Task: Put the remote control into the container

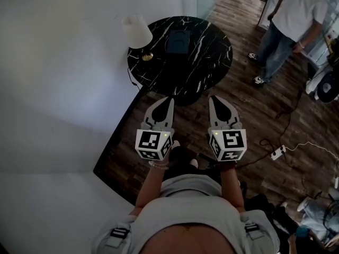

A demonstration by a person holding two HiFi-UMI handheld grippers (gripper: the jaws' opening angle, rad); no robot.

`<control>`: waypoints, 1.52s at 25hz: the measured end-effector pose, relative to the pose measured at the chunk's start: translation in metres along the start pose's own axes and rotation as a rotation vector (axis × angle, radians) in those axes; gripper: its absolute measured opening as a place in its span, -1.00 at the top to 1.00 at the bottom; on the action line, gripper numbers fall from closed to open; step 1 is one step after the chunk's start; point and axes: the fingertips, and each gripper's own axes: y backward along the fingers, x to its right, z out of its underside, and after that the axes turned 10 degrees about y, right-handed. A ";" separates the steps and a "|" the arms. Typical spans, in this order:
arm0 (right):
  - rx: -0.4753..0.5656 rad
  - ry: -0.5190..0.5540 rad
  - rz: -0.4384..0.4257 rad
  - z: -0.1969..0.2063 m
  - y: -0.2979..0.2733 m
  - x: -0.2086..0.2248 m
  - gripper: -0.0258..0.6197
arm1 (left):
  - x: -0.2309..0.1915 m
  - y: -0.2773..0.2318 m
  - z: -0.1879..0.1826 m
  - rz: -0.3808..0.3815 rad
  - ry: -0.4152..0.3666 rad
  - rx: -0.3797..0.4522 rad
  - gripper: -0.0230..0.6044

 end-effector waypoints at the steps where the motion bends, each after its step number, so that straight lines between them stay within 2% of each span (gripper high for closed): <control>1: 0.000 -0.011 -0.002 -0.001 -0.002 0.002 0.89 | 0.000 -0.004 0.000 0.003 0.001 0.000 0.90; 9: -0.032 0.017 0.010 0.005 -0.032 0.013 0.89 | -0.013 -0.040 -0.001 0.043 0.001 -0.016 0.91; 15: -0.063 0.046 0.022 0.005 -0.071 0.016 0.89 | -0.040 -0.073 -0.007 0.074 0.011 -0.032 0.91; 29: -0.101 0.015 0.122 0.010 -0.159 0.018 0.89 | -0.104 -0.146 -0.014 0.184 0.018 -0.075 0.91; 38: -0.113 -0.010 0.166 0.008 -0.174 0.024 0.89 | -0.119 -0.165 -0.017 0.215 0.016 -0.095 0.91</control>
